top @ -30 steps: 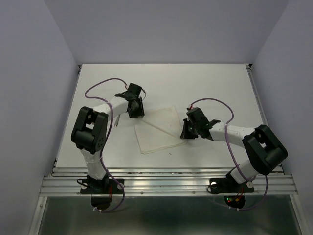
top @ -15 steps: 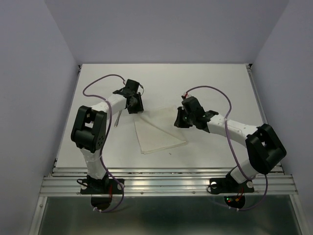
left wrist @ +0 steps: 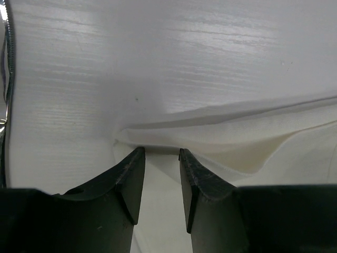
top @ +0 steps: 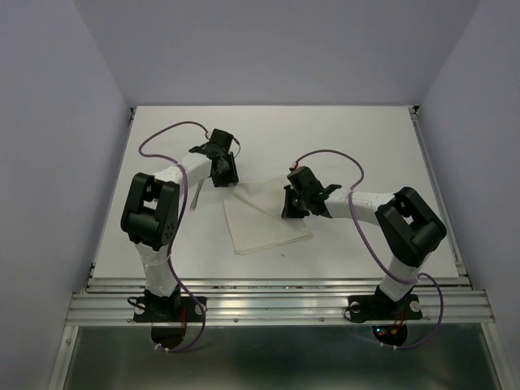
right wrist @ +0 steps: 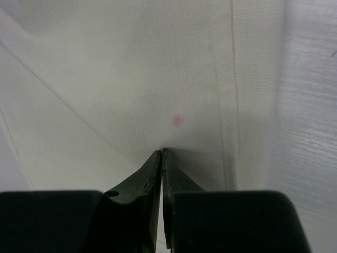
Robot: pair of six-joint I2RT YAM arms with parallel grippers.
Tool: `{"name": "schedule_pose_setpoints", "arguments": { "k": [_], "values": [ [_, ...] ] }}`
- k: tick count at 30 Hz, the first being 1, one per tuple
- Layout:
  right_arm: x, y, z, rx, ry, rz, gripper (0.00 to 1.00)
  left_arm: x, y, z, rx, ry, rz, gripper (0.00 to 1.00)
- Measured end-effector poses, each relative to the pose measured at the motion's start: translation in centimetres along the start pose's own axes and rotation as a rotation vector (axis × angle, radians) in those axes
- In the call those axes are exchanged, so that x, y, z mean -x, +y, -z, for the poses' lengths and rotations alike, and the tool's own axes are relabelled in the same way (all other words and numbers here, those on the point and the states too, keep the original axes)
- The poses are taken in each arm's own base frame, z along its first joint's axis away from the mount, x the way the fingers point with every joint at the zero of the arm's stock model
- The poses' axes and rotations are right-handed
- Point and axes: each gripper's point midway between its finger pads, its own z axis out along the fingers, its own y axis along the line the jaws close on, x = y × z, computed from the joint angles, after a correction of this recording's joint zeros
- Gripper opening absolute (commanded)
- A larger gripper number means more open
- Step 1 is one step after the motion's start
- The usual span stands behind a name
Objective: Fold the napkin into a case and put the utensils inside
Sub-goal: Smooth out the upper triangle-folded napkin at the center of the board.
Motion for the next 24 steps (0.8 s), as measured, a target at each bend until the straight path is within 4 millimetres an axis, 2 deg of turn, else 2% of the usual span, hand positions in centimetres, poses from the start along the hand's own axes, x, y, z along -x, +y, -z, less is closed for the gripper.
{"name": "schedule_pose_setpoints", "arguments": {
  "k": [3, 7, 10, 12, 15, 18, 20, 24],
  "values": [
    [0.1, -0.1, 0.0, -0.005, -0.004, -0.001, 0.10, 0.1, 0.4, 0.9, 0.018, -0.003, -0.001, 0.45],
    [0.6, 0.2, 0.2, -0.008, -0.014, 0.000, 0.11, 1.2, -0.2, 3.7, -0.006, -0.052, 0.001, 0.45],
    [2.3, 1.5, 0.5, 0.019, -0.047, 0.001, 0.11, 2.0, -0.9, 5.3, -0.037, -0.094, 0.002, 0.43],
    [3.5, 2.6, 0.8, 0.049, -0.068, 0.002, 0.11, 1.5, -1.7, 5.7, -0.070, -0.095, 0.000, 0.40],
    [5.1, 4.8, 0.7, 0.096, -0.092, 0.012, 0.11, -0.4, -2.2, 5.0, -0.114, -0.060, 0.003, 0.38],
    [5.3, 6.3, -0.1, 0.122, -0.090, 0.024, 0.11, -3.0, -1.9, 3.8, -0.121, 0.004, 0.012, 0.35],
    [4.7, 6.5, -0.9, 0.125, -0.073, 0.026, 0.11, -3.6, -1.8, 3.3, -0.118, 0.023, 0.018, 0.33],
    [3.0, 5.6, -3.2, 0.091, -0.019, 0.022, 0.10, -3.5, -1.9, 1.8, -0.112, 0.028, 0.021, 0.30]
  ]
}}
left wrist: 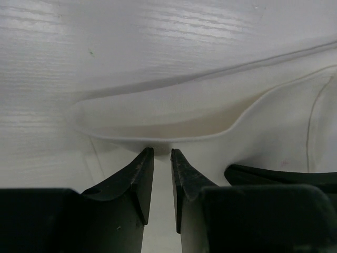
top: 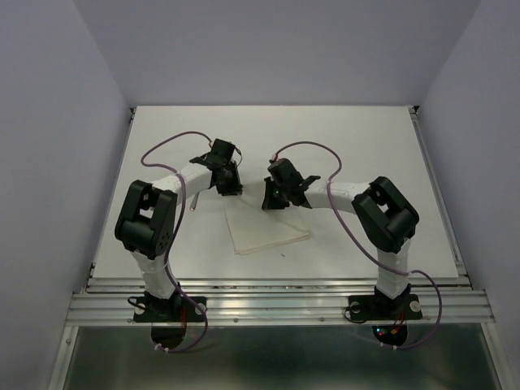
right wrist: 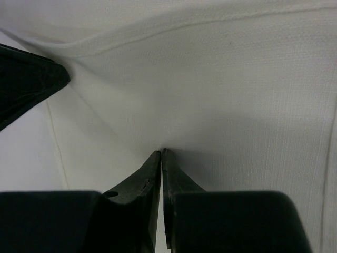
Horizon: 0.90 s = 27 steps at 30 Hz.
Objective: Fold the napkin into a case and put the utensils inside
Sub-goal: Smooth out the upper triangle-folded napkin at the center of the board.
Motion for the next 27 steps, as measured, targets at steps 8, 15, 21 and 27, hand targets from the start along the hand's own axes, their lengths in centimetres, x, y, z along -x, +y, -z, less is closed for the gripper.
{"name": "schedule_pose_setpoints", "arguments": {
  "k": [8, 15, 21, 27],
  "values": [
    [0.3, -0.1, -0.8, -0.010, -0.003, -0.007, 0.10, 0.3, 0.4, -1.0, 0.036, 0.011, -0.006, 0.30],
    [2.4, 0.1, 1.5, -0.035, -0.077, 0.008, 0.11, 0.6, -0.8, 0.8, 0.002, -0.003, -0.012, 0.30],
    [4.9, 1.3, 5.0, -0.007, -0.181, 0.021, 0.10, 0.1, -3.8, 1.8, -0.076, -0.016, -0.037, 0.30],
    [1.0, -1.1, 3.3, -0.042, -0.087, 0.011, 0.10, -1.2, -3.7, -0.3, -0.068, 0.026, -0.039, 0.30]
  ]
}}
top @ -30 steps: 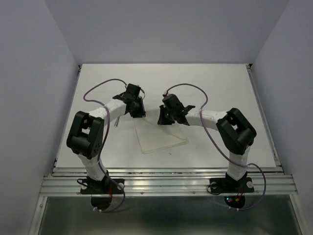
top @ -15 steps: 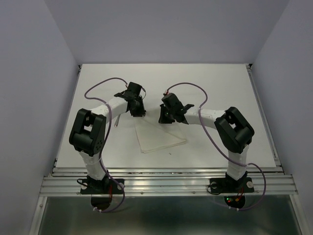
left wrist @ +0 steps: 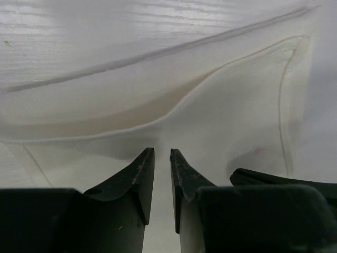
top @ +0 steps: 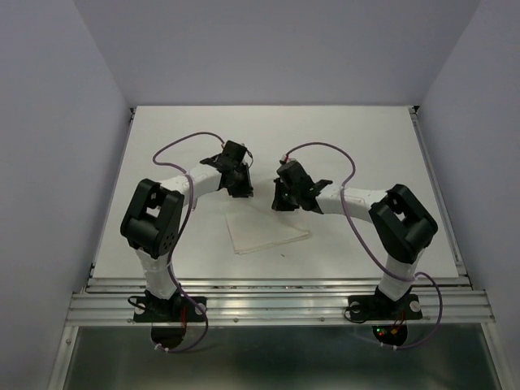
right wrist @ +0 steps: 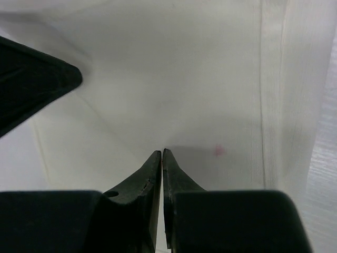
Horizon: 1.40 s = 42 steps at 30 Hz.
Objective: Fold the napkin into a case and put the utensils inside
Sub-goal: Smooth out the upper triangle-folded napkin at the center of the board.
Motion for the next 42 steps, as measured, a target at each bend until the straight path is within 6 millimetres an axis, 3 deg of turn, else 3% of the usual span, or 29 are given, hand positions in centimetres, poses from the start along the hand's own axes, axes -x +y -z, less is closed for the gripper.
{"name": "schedule_pose_setpoints", "arguments": {
  "k": [4, 9, 13, 17, 21, 26, 30, 34, 38, 42],
  "values": [
    [-3.1, -1.8, -1.1, -0.035, 0.078, -0.009, 0.10, -1.5, 1.4, -1.6, 0.038, 0.049, 0.007, 0.29],
    [-2.8, -1.7, -1.0, -0.037, 0.067, -0.008, 0.11, -1.5, 1.8, -1.7, 0.058, 0.045, 0.007, 0.30],
    [-1.6, -2.1, 0.2, -0.069, 0.024, 0.003, 0.11, -0.9, 2.3, -1.2, 0.098, 0.031, -0.003, 0.30],
    [0.8, -1.5, 2.0, -0.068, -0.057, 0.011, 0.12, 0.9, 2.2, -0.6, 0.107, -0.005, -0.008, 0.30],
    [1.5, -1.7, 2.8, -0.079, -0.091, 0.012, 0.12, 3.0, 2.8, -0.2, 0.113, -0.045, 0.009, 0.30],
    [-1.1, -3.9, 2.3, -0.136, -0.040, 0.019, 0.11, 3.9, 4.1, -0.4, 0.137, -0.058, 0.029, 0.30],
    [-3.7, -5.8, 1.5, -0.185, 0.024, 0.025, 0.10, 3.3, 4.9, -2.0, 0.157, -0.033, 0.037, 0.29],
    [-3.6, -5.8, 1.5, -0.185, 0.018, 0.026, 0.11, 3.4, 5.0, -2.6, 0.157, -0.029, 0.044, 0.29],
    [-2.5, -6.1, 1.9, -0.192, 0.004, 0.023, 0.12, 3.5, 5.3, -2.4, 0.176, -0.033, 0.044, 0.29],
    [2.1, -5.3, 2.2, -0.173, -0.076, 0.003, 0.12, 4.5, 4.9, -1.2, 0.181, -0.062, 0.042, 0.30]
  ]
}}
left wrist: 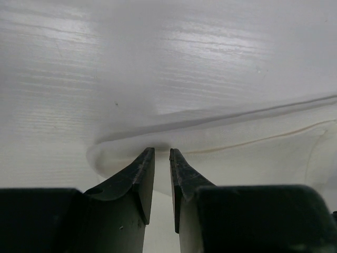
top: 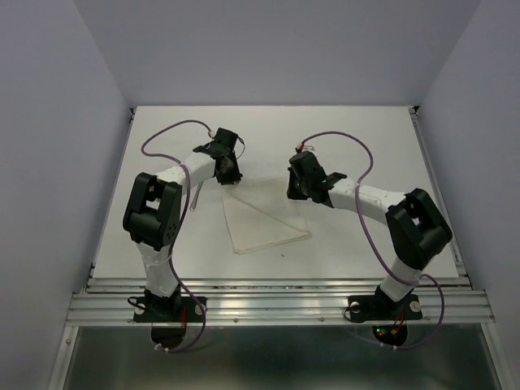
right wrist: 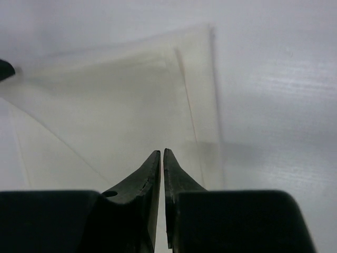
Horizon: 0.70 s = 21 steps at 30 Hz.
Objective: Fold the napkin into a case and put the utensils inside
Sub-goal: Smooth out the upper triangle-folded napkin at the center of the board.
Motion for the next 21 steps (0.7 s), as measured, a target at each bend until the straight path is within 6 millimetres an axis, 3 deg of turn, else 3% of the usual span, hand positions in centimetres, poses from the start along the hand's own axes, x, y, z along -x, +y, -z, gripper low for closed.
{"name": "schedule_pose_setpoints", "arguments": {
  "k": [4, 7, 15, 21],
  "values": [
    [4.4, 0.8, -0.8, 0.018, -0.076, -0.023, 0.11, 1.9, -0.8, 2.2, -0.023, -0.060, 0.003, 0.30],
    [5.7, 0.9, -2.5, 0.012, -0.085, -0.029, 0.11, 2.6, -1.1, 3.1, -0.035, -0.087, 0.005, 0.30],
    [3.5, -0.2, -7.5, -0.031, 0.001, -0.013, 0.10, 1.8, -0.2, 2.3, -0.028, -0.072, 0.014, 0.30],
    [3.8, 0.2, -7.9, -0.021, -0.004, -0.015, 0.10, -0.4, 2.2, -0.7, 0.018, -0.001, 0.034, 0.30]
  ]
}}
